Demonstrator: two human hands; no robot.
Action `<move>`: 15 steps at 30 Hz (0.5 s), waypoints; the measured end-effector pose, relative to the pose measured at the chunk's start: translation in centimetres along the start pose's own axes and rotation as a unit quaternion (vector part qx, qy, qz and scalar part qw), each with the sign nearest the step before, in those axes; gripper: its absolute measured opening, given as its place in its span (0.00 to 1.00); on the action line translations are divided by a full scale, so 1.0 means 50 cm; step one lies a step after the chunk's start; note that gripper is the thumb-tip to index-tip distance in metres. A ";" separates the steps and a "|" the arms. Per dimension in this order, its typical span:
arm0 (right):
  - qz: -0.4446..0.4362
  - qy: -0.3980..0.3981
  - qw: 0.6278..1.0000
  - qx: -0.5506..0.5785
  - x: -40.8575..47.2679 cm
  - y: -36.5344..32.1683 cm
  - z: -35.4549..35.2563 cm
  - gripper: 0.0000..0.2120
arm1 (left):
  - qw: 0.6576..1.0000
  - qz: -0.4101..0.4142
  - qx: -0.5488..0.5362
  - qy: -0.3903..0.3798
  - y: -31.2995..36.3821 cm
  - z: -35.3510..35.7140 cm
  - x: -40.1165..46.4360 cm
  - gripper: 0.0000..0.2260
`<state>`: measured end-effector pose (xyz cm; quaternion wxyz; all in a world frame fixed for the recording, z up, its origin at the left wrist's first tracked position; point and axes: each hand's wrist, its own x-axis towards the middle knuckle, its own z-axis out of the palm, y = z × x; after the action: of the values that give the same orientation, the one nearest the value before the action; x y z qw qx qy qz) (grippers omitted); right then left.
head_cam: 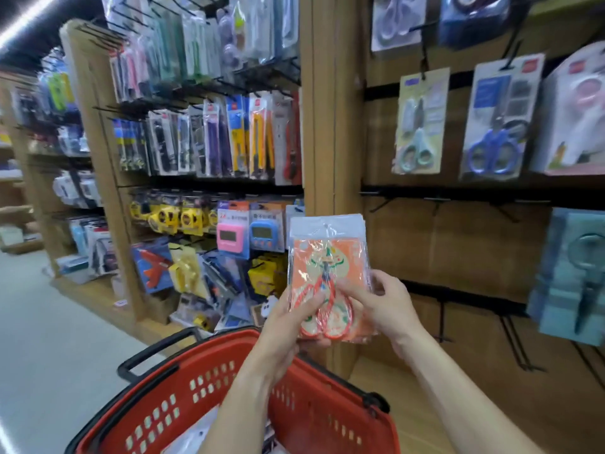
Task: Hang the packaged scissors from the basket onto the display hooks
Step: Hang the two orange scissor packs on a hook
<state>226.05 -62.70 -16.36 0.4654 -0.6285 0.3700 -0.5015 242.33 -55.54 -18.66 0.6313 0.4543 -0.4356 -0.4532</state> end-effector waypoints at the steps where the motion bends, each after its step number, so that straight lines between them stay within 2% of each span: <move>1: 0.007 0.041 0.999 -0.011 0.003 0.004 -0.016 0.21 | 1.000 -0.006 -0.006 -0.004 -0.012 0.012 -0.001 0.18; 3: 0.028 0.101 0.994 -0.022 0.004 0.013 -0.036 0.27 | 1.000 -0.019 0.003 -0.015 -0.035 0.032 -0.003 0.19; 5: 0.038 0.120 0.992 -0.022 0.005 0.025 -0.052 0.25 | 0.999 -0.026 0.010 -0.022 -0.046 0.050 -0.003 0.18; 10: 0.042 0.116 0.992 0.010 0.014 0.038 -0.088 0.16 | 0.999 -0.026 -0.005 -0.018 -0.051 0.074 0.000 0.18; 15: 0.037 0.084 0.995 0.036 0.016 0.035 -0.103 0.11 | 0.999 -0.029 -0.026 -0.009 -0.050 0.070 0.002 0.16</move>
<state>221.24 -65.07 -17.45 0.4734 -0.5527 0.4121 -0.5482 238.57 -56.68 -20.35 0.6258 0.4462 -0.4160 -0.4861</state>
